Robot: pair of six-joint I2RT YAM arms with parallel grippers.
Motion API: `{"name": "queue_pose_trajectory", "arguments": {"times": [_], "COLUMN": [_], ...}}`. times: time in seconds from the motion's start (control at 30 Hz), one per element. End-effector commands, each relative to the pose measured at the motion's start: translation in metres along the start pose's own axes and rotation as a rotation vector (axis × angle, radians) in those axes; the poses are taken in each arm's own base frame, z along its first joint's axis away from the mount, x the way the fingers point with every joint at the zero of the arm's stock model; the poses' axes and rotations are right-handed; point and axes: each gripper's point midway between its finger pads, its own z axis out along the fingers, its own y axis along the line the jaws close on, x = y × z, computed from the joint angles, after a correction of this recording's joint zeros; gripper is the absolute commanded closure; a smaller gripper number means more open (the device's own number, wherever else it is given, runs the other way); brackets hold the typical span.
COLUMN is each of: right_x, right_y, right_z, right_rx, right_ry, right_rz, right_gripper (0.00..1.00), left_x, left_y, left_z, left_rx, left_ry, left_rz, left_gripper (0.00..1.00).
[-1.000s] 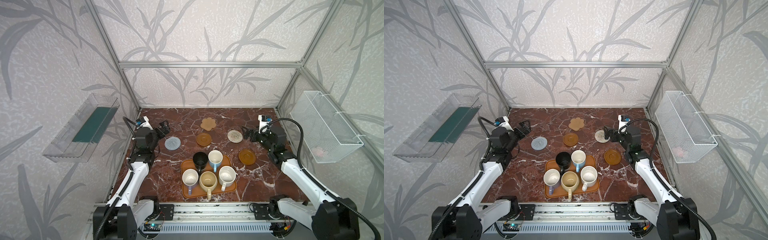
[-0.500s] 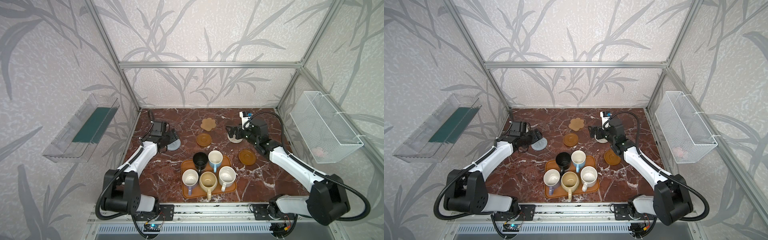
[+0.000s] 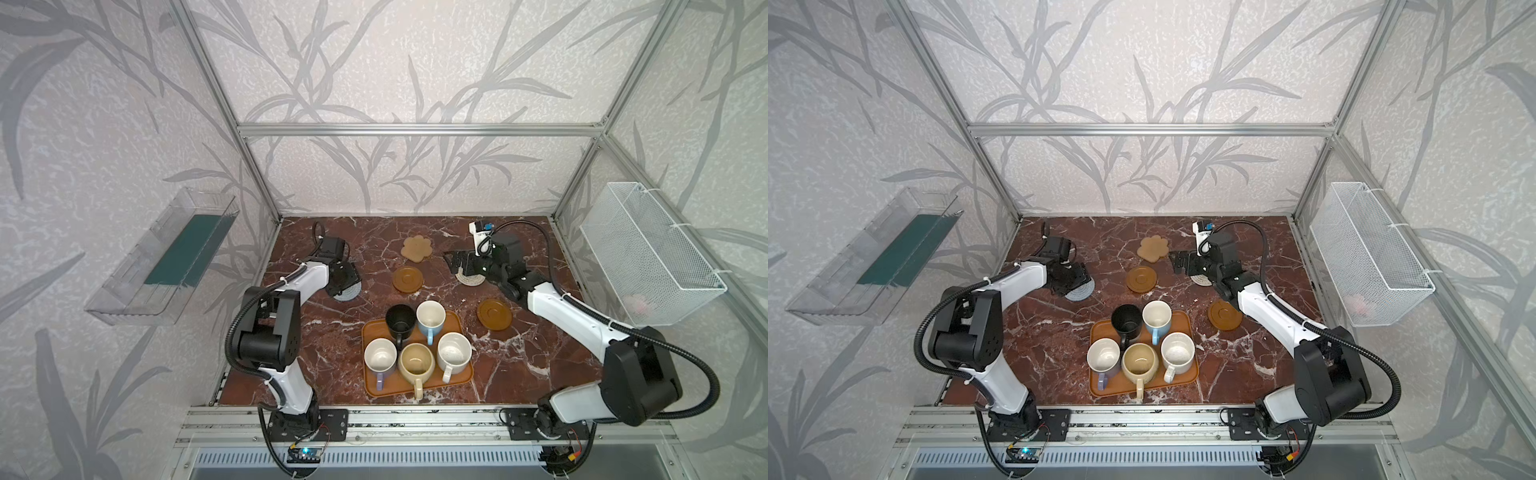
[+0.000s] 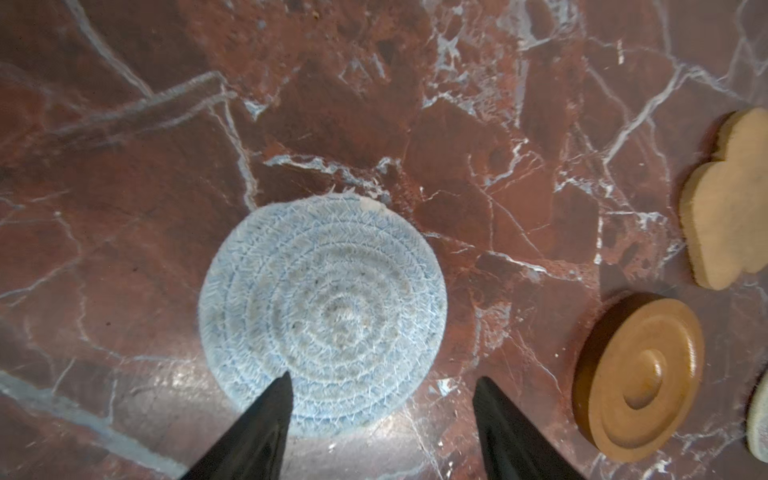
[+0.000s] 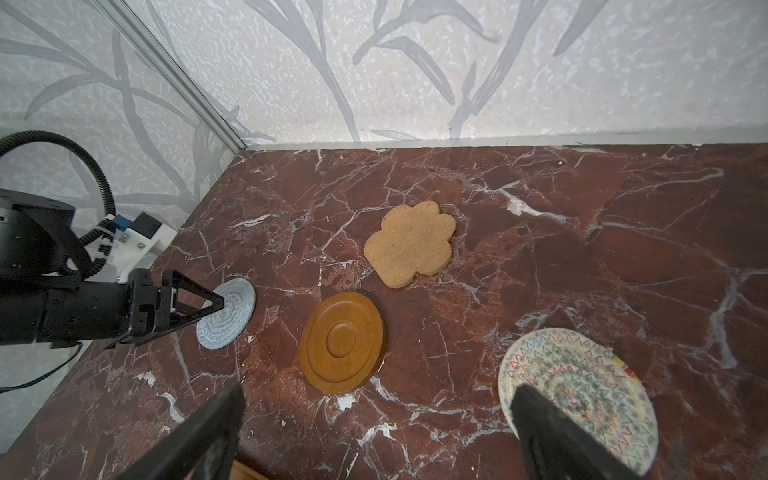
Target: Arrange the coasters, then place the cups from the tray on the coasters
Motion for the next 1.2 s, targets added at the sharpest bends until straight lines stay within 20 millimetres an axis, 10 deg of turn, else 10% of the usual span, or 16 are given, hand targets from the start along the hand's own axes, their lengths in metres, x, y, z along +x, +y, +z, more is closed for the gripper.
{"name": "queue_pose_trajectory", "arguments": {"times": [0.0,0.4,1.17], "right_x": [-0.005,0.0,0.047], "right_y": [0.009,0.003,0.09], "right_z": [0.003,0.008,0.062], "right_rx": [-0.028,-0.01,-0.259], "right_ry": [0.002,0.016,0.288], "right_rz": [0.005,0.002,-0.03], "right_gripper": [0.0,0.01,0.07], "left_x": [0.003,-0.001,-0.03], "left_y": [0.003,-0.002,-0.021], "left_z": [0.006,0.03,0.029], "left_rx": [-0.051,-0.078,-0.091], "left_ry": [0.024,0.06,0.015], "left_rz": [0.021,0.012,0.028], "left_gripper": [0.32,0.4,0.42]}}
